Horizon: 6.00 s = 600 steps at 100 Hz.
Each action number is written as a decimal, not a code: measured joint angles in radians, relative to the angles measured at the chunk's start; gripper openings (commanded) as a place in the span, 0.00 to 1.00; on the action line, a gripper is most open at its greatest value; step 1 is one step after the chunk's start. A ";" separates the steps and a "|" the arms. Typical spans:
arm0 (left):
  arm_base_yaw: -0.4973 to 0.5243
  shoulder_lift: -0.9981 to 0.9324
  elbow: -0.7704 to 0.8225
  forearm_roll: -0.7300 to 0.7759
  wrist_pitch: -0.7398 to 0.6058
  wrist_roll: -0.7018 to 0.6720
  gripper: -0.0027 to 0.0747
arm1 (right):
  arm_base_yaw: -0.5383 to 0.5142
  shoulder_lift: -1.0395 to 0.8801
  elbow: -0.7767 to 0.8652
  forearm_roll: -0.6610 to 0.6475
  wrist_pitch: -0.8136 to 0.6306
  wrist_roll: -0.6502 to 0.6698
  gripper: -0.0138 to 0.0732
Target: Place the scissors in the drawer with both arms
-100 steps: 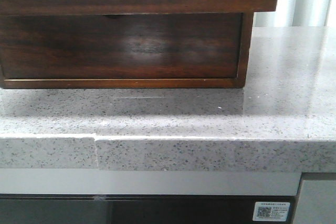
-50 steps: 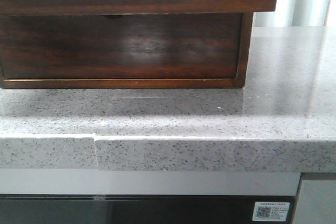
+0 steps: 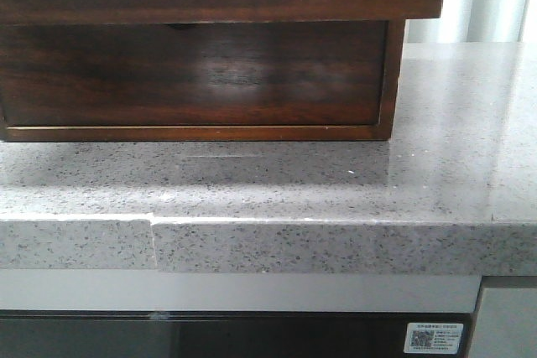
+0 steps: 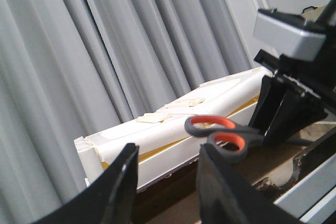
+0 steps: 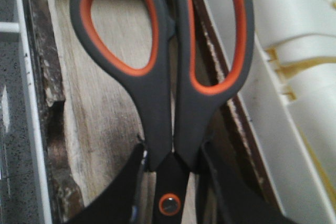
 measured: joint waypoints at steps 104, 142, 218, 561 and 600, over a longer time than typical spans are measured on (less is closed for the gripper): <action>0.000 -0.006 0.000 -0.009 0.002 -0.001 0.30 | 0.002 0.034 -0.019 -0.024 0.007 0.083 0.20; 0.000 -0.154 0.000 -0.133 0.188 -0.001 0.01 | 0.002 -0.254 0.006 0.102 0.054 0.130 0.09; 0.000 -0.190 0.364 -0.333 0.076 -0.002 0.01 | 0.002 -1.156 1.036 0.245 -0.494 0.185 0.09; 0.592 -0.190 0.489 -0.758 0.261 0.292 0.01 | -0.287 -1.408 1.483 -0.052 -0.882 0.711 0.09; 0.592 -0.190 0.489 -0.758 0.261 0.292 0.01 | -0.770 -1.436 1.483 -0.028 -0.669 0.748 0.09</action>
